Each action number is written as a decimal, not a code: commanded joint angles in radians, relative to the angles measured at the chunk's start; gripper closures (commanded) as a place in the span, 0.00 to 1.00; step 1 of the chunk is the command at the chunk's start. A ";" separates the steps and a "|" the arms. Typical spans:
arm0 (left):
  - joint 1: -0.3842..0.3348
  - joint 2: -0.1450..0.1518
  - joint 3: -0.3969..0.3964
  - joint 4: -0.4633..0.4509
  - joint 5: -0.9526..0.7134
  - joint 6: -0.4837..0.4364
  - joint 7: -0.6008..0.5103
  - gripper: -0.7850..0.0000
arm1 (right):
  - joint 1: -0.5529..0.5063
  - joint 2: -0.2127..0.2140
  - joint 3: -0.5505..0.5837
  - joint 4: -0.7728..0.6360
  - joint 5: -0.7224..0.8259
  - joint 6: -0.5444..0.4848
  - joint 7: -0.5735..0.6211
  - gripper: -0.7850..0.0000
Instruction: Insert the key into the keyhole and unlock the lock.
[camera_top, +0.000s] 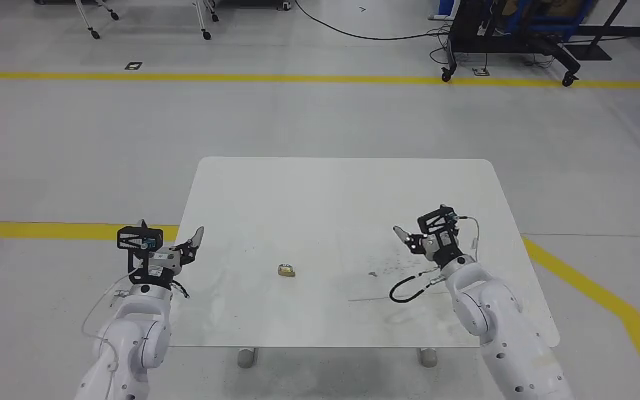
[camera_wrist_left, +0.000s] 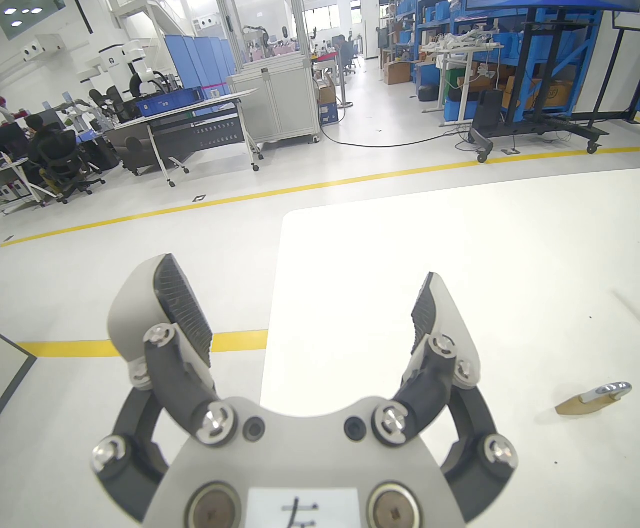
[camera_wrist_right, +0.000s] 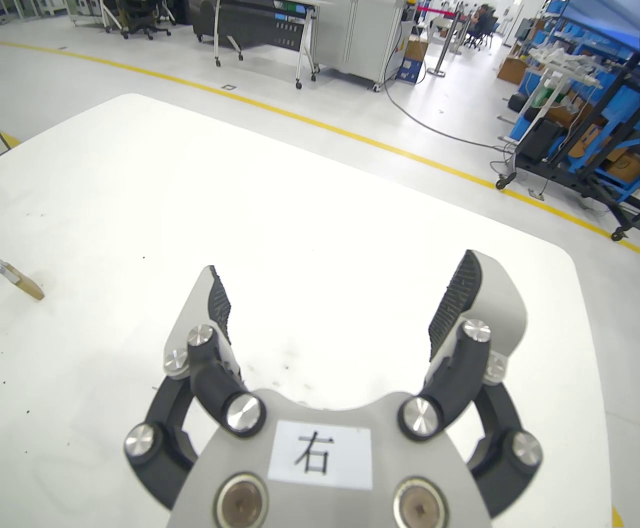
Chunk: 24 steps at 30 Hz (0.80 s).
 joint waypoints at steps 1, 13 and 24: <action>0.000 0.000 0.000 0.000 0.000 0.000 0.000 0.00 | -0.002 0.000 0.002 -0.001 0.000 0.000 -0.006 0.00; 0.000 0.000 0.000 0.000 0.000 0.000 0.000 0.00 | 0.020 -0.004 -0.070 0.025 -0.064 -0.048 0.023 0.00; 0.000 0.000 0.000 0.000 0.000 0.000 0.000 0.00 | 0.150 0.023 -0.134 0.097 -0.178 -0.567 0.140 0.00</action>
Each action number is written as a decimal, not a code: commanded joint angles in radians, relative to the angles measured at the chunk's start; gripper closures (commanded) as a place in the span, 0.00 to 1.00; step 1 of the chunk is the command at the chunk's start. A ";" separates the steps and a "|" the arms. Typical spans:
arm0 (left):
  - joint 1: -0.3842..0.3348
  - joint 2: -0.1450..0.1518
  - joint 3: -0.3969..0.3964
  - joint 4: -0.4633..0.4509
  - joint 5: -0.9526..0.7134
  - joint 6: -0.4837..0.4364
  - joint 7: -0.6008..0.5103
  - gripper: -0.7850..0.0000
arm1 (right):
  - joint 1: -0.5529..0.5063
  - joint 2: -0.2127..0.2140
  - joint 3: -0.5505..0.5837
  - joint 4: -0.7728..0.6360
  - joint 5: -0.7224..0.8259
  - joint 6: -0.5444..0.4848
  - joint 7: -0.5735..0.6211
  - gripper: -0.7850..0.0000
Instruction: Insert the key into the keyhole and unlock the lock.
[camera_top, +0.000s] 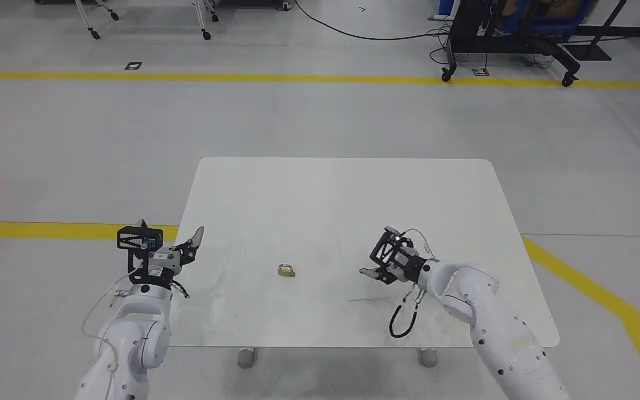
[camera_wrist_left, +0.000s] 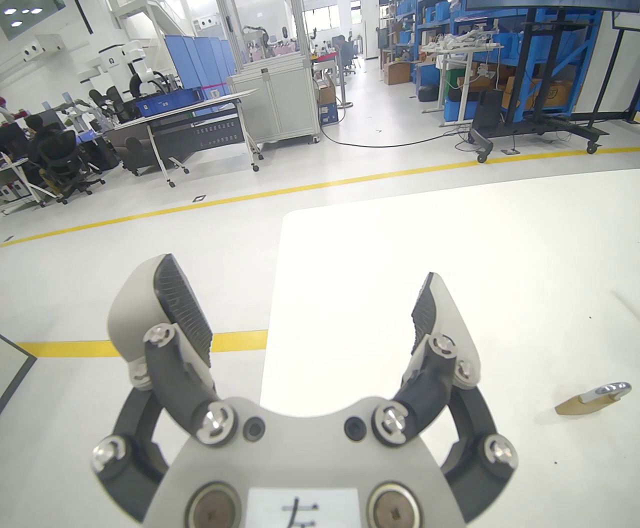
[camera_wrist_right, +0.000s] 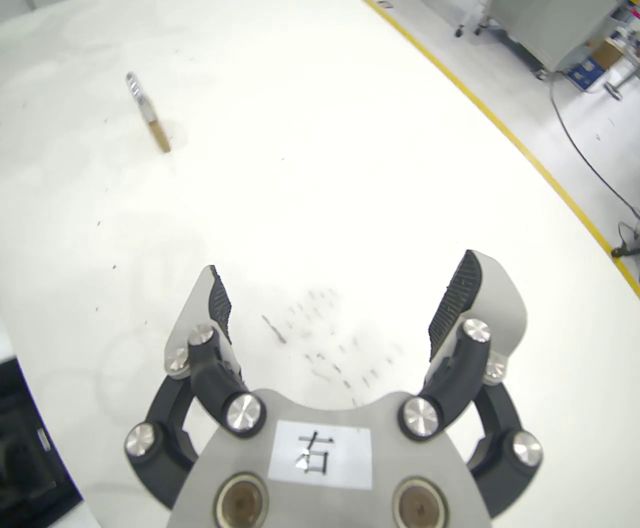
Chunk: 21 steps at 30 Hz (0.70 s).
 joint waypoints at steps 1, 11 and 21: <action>0.000 0.000 0.000 0.000 0.000 0.000 0.000 0.00 | 0.016 0.004 -0.011 0.000 -0.032 -0.067 0.016 0.00; 0.000 0.000 0.000 0.000 0.000 0.000 0.000 0.00 | 0.148 0.015 -0.055 0.087 -0.008 -0.328 0.225 0.17; 0.000 0.000 0.000 0.000 0.000 0.000 0.000 0.00 | 0.239 0.008 -0.145 0.161 0.072 -0.357 0.346 0.76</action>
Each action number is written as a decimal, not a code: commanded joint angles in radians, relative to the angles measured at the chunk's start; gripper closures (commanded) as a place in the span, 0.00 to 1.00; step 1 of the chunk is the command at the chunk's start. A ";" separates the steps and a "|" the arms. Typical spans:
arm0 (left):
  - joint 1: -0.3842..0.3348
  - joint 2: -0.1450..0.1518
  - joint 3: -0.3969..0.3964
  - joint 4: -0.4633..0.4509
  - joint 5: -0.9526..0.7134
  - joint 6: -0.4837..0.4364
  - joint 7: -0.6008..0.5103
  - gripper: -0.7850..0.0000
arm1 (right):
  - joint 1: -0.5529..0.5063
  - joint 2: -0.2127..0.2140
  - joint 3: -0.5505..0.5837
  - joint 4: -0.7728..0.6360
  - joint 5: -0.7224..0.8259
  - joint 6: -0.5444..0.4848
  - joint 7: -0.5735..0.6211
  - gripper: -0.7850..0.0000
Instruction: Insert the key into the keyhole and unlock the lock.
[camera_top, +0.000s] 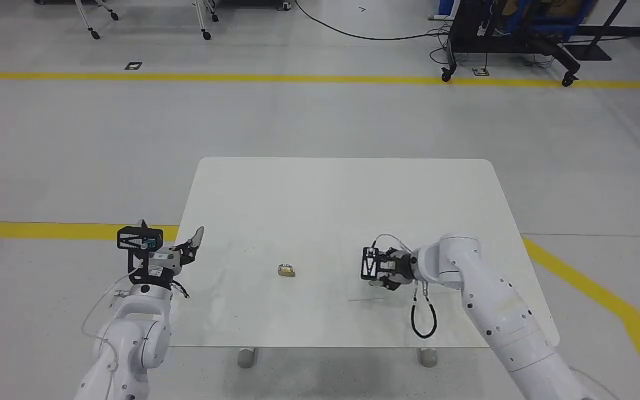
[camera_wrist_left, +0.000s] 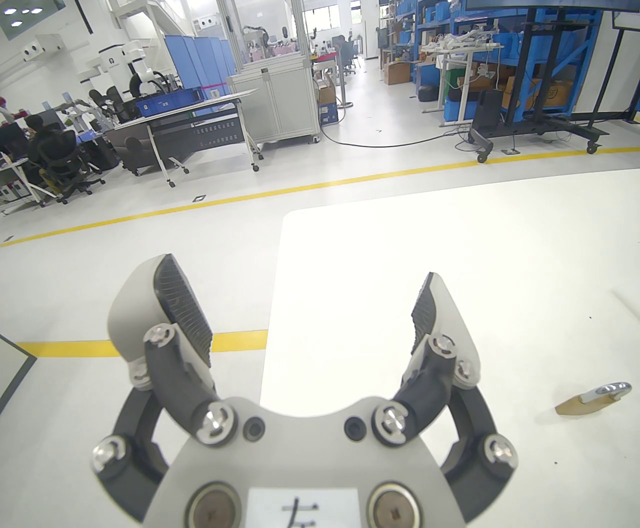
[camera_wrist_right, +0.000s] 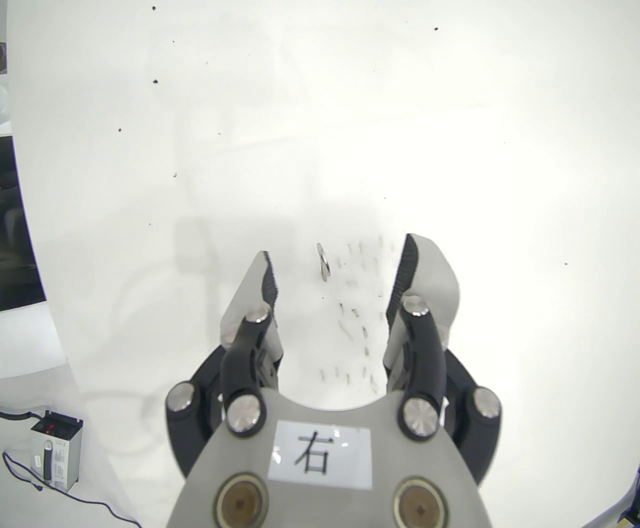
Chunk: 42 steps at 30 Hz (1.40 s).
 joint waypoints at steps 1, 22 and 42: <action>0.000 0.000 0.000 0.000 0.000 0.000 0.000 0.00 | 0.011 0.001 -0.016 0.012 0.014 0.000 0.020 0.79; 0.000 0.000 0.000 0.000 0.000 0.000 0.000 0.00 | 0.020 0.049 -0.004 -0.010 0.109 0.000 -0.031 1.00; 0.000 0.000 0.000 0.000 0.000 0.000 0.000 0.00 | 0.020 0.049 -0.004 -0.010 0.109 0.000 -0.031 1.00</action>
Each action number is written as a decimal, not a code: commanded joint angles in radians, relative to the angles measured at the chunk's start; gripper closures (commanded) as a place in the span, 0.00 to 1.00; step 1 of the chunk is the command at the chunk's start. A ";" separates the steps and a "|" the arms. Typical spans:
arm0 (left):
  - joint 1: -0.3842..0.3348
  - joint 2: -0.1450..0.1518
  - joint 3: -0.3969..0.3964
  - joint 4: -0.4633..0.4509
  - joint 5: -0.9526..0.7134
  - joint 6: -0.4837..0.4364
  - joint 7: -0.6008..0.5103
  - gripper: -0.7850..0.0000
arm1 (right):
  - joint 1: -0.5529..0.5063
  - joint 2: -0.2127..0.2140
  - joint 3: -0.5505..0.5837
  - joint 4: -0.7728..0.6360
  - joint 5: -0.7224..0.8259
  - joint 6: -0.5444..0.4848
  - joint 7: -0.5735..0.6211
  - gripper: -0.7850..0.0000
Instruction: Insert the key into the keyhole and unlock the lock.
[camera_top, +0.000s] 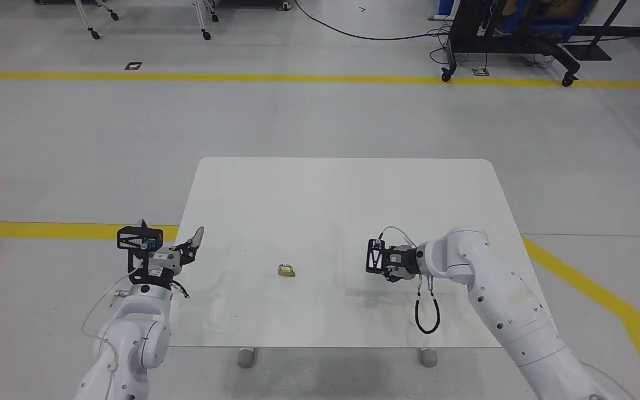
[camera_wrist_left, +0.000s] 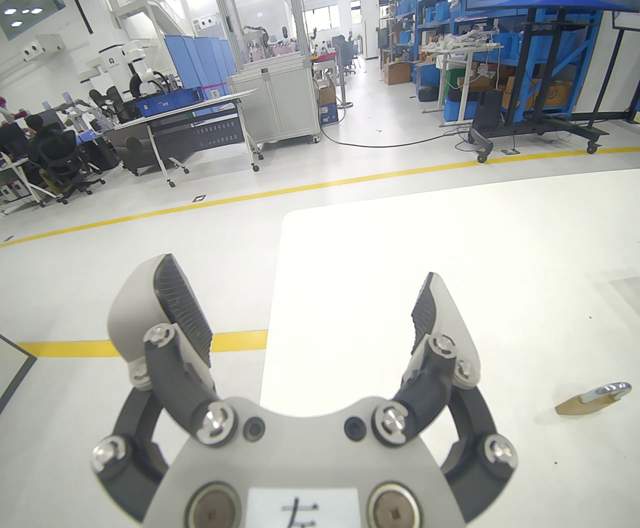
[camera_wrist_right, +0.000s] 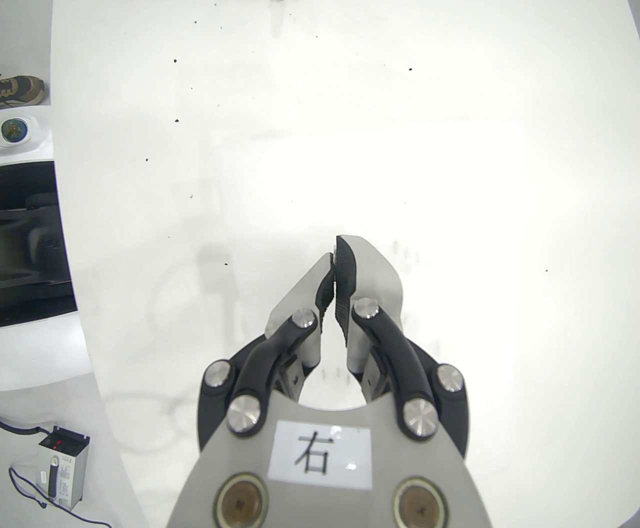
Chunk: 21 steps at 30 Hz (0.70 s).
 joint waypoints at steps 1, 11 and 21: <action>0.000 0.000 0.000 0.000 0.000 0.000 0.000 0.00 | 0.000 0.000 0.000 0.000 0.000 0.000 0.000 1.00; 0.000 0.000 0.000 0.000 0.000 0.000 0.000 0.00 | -0.051 0.015 0.079 0.089 0.026 0.000 -0.362 1.00; 0.000 0.000 0.000 -0.001 0.000 -0.002 0.000 0.00 | -0.062 0.021 0.069 0.142 0.005 0.000 -0.507 1.00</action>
